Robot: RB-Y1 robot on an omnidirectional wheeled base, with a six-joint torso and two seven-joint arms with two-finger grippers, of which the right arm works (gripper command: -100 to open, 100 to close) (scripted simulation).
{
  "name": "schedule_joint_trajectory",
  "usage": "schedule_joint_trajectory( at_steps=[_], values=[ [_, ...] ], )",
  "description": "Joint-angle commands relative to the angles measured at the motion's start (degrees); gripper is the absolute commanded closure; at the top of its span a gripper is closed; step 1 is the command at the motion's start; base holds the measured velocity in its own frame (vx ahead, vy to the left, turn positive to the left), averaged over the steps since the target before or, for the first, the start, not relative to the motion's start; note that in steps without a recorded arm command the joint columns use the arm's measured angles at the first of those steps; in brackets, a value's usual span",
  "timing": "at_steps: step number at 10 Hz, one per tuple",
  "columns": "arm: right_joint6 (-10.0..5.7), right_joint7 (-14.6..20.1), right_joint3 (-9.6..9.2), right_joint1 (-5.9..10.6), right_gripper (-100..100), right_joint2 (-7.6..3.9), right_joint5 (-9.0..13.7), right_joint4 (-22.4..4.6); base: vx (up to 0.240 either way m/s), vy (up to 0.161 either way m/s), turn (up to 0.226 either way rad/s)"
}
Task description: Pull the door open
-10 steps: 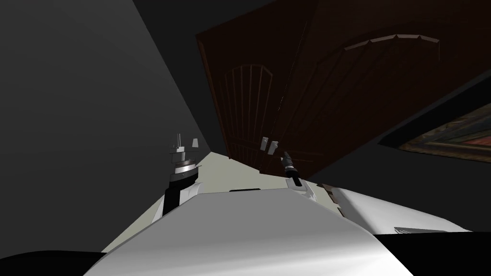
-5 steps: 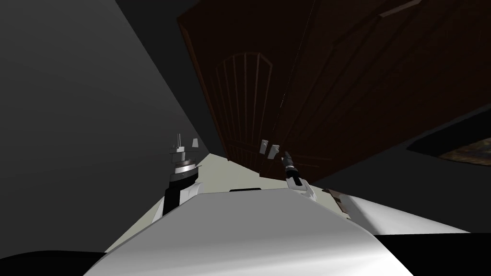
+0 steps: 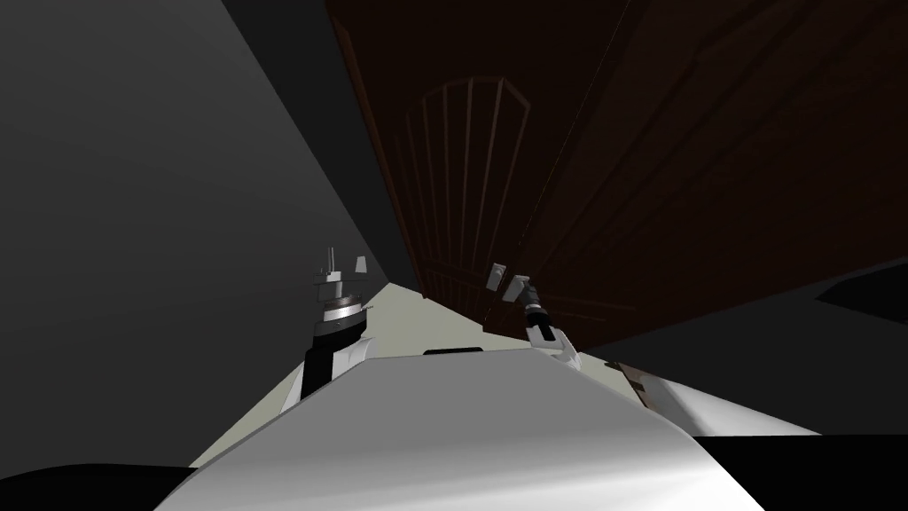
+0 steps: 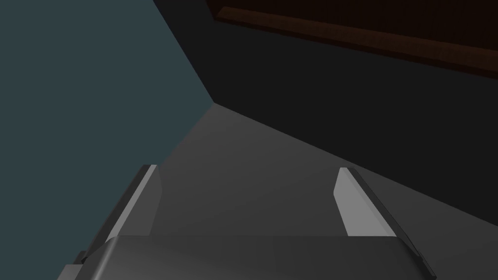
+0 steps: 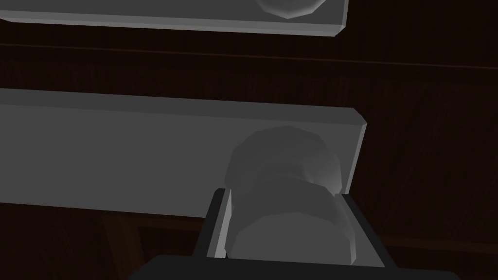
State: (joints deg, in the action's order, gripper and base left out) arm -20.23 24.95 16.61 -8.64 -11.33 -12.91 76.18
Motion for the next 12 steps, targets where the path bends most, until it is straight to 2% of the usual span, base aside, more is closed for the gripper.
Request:
schedule_joint_trajectory(
  at_steps=[1, 4, 5, 6, 8, 12],
  values=[
    [0.07, 0.0, 0.04, -0.13, 100, -0.01, 0.0, -0.1, -0.029, -0.012, 0.022],
    [0.07, 0.0, 0.04, -0.13, 100, -0.01, 0.0, -0.1, -0.009, -0.001, 0.001],
    [0.09, 0.4, -0.06, -1.13, 100, -0.5, -0.1, -0.2, -0.144, -0.01, -0.007],
    [0.07, 0.5, -0.13, -1.34, 100, -0.65, -0.1, -0.1, -0.218, -0.049, 0.01],
    [-0.22, 1.5, -1.2, -2.16, 100, -1.47, -0.3, 0.4, -0.24, -0.054, 0.069],
    [-1.25, 4.1, -5.23, -3.19, 100, -3.12, -1.0, 2.2, -0.227, -0.082, 0.129]
  ],
)
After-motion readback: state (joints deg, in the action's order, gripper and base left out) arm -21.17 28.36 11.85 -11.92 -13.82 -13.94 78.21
